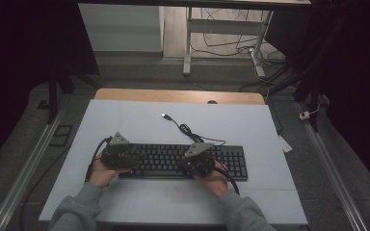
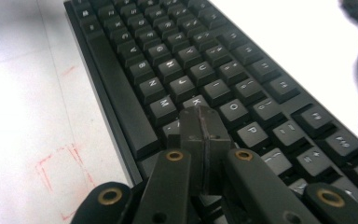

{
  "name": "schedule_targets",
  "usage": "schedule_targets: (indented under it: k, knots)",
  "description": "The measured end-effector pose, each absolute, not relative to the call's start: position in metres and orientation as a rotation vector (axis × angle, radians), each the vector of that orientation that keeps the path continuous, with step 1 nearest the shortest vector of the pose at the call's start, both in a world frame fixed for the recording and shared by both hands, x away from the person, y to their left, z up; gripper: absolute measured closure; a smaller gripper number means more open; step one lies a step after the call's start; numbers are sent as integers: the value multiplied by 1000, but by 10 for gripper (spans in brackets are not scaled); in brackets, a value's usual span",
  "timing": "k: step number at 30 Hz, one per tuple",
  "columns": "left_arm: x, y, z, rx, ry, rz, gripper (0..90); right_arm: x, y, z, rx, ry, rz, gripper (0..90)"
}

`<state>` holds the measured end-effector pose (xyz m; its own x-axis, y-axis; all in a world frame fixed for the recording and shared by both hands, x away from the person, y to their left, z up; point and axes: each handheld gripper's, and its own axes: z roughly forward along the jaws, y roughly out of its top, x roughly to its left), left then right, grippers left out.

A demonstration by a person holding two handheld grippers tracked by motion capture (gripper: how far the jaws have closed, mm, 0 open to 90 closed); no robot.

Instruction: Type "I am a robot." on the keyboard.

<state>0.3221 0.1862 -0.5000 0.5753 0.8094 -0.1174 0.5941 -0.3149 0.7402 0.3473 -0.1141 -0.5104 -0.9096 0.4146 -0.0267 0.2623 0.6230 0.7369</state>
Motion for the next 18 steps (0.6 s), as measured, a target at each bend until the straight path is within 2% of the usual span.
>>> schedule_targets:
  k: [12, 18]
  knots:
    - [322, 185, -502, 2051, 1115, 352, 333, 348, -114, -515, 582, 2672, 1132, 896]
    - [322, 186, -502, 2046, 1115, 354, 333, 351, -130, -502, 622, 2565, 1231, 896]
